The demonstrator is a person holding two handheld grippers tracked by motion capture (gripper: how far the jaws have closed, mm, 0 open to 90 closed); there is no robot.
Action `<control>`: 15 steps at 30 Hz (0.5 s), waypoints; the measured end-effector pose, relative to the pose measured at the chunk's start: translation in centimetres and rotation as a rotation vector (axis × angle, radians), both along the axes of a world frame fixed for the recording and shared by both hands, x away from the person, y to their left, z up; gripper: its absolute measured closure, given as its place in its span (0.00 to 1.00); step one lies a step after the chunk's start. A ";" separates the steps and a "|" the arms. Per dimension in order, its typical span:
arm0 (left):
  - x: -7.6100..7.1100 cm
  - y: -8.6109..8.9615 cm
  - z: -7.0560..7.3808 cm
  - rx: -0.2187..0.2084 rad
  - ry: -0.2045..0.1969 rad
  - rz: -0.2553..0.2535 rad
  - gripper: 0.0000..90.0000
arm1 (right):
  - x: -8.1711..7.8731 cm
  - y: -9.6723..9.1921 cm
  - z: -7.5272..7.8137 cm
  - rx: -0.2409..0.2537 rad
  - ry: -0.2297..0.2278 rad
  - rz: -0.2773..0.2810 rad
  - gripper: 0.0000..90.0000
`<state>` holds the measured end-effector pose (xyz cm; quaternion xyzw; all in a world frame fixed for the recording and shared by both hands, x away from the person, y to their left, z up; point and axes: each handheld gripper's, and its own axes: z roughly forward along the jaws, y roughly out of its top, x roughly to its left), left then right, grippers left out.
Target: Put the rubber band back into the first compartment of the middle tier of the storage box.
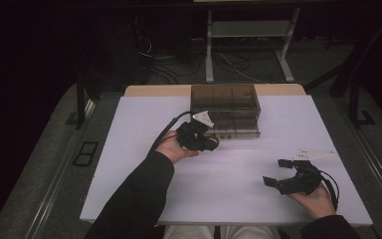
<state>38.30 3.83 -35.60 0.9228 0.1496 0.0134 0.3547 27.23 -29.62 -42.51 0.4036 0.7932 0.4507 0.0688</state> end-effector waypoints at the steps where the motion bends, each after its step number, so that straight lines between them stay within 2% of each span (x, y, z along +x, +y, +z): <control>1: 0.0 0.0 0.1 -0.004 0.003 0.002 0.93 | 0.0 0.0 0.0 0.000 -0.001 0.000 0.03; 2: 0.2 0.1 0.2 -0.006 -0.007 -0.001 0.93 | 0.0 0.0 0.0 0.001 0.000 0.000 0.03; 15: 1.5 0.7 1.1 -0.024 -0.014 0.031 0.93 | 0.0 -0.1 0.0 0.000 -0.005 0.000 0.03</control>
